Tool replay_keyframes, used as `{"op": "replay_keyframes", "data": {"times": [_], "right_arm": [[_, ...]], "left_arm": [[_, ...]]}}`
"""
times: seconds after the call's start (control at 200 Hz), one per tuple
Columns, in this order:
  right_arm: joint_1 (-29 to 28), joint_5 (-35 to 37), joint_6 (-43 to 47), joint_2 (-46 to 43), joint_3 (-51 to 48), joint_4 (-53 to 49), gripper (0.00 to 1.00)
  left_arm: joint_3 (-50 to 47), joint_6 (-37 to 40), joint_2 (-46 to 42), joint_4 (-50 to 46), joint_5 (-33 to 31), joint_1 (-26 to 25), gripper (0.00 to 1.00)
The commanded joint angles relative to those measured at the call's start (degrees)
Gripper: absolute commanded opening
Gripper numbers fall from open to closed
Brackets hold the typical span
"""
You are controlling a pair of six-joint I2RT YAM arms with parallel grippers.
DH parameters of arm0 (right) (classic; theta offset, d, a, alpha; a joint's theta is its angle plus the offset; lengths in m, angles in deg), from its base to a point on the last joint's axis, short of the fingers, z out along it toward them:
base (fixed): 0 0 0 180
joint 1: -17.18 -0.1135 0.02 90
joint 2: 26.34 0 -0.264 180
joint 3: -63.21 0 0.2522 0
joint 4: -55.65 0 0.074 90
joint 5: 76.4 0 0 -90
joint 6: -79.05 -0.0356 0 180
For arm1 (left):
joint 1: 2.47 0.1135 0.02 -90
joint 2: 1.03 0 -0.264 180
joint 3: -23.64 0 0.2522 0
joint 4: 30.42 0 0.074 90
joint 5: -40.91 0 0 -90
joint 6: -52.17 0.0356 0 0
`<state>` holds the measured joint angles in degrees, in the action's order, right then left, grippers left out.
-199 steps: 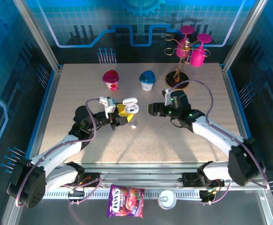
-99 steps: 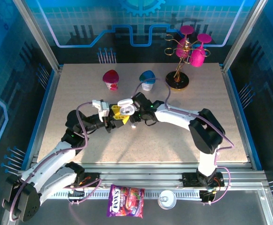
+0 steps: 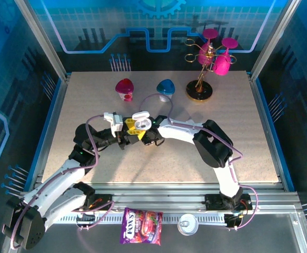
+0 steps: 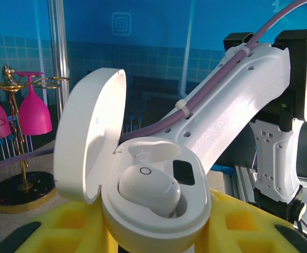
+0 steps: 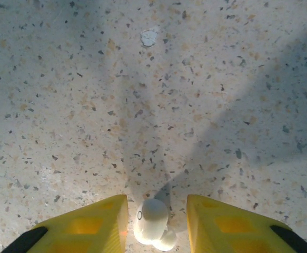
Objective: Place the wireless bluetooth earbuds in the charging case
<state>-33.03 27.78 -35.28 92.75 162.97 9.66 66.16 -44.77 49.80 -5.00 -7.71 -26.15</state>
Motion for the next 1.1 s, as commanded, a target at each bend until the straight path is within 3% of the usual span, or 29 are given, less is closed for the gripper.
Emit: {"op": "replay_keyframes", "data": {"times": [0.0, 0.73, 1.096], "right_arm": [[-0.72, 0.24, 0.43, 1.79, 2.25, -2.38, 0.33], [-0.59, -0.02, 1.18, 3.36, 3.11, -2.97, 0.22], [2.73, -3.3, -1.14, -8.03, -7.07, 4.68, 0.18]], "left_arm": [[-0.1, 1.45, -0.6, -0.24, 0.18, 0.25, 0.3], [0.11, 1.66, 0.15, -0.24, 0.09, 0.28, 0.3], [-0.45, 0.91, 1.66, 1.81, -0.6, 0.22, 0.3]]}}
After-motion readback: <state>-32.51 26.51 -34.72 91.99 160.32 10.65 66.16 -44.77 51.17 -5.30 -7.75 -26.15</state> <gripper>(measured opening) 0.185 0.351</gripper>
